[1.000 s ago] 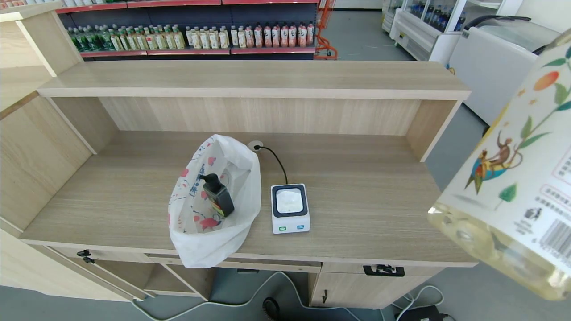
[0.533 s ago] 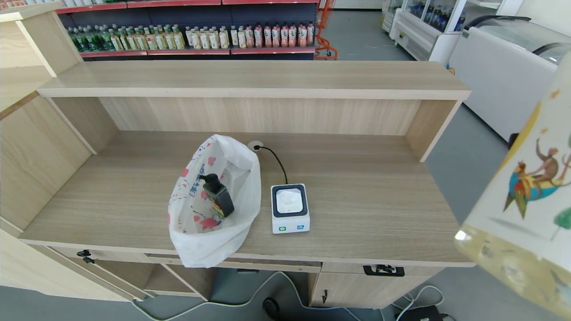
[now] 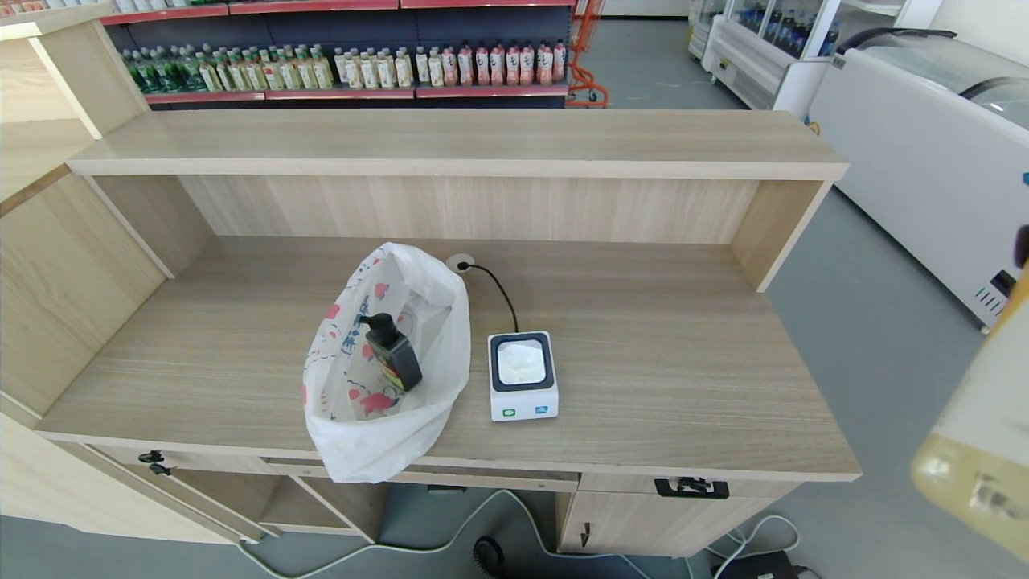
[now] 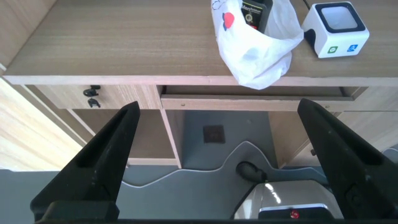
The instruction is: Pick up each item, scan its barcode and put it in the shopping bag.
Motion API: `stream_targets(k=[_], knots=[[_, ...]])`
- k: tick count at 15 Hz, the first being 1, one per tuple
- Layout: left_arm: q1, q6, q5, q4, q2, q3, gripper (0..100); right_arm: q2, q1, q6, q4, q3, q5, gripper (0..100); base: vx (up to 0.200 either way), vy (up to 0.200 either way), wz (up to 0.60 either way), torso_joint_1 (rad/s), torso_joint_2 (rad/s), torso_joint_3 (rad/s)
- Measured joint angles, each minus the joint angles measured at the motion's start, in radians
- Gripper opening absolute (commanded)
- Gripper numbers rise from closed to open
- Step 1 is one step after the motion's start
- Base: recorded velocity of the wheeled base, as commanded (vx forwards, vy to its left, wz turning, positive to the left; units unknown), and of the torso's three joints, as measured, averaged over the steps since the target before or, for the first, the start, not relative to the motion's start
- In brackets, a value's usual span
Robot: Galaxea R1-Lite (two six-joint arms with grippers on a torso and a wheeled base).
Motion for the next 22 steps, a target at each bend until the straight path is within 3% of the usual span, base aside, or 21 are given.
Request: stream_targets(k=[16,18,20,22], knots=[[0.0,0.0,0.0,0.0,0.0,0.0,100,-0.052,-0.054,-0.014,0.054,0.019,-0.008,0,0.0,0.0,0.0,0.0,0.0,0.0],[0.0,0.0,0.0,0.0,0.0,0.0,100,-0.031,-0.137,-0.125,0.054,0.027,-0.034,0,0.0,0.0,0.0,0.0,0.0,0.0],[0.0,0.0,0.0,0.0,0.0,0.0,100,0.014,-0.257,-0.411,0.054,0.062,-0.134,0,0.0,0.0,0.0,0.0,0.0,0.0],[0.0,0.0,0.0,0.0,0.0,0.0,100,0.081,-0.374,-0.747,0.034,0.139,-0.307,0,0.0,0.0,0.0,0.0,0.0,0.0]])
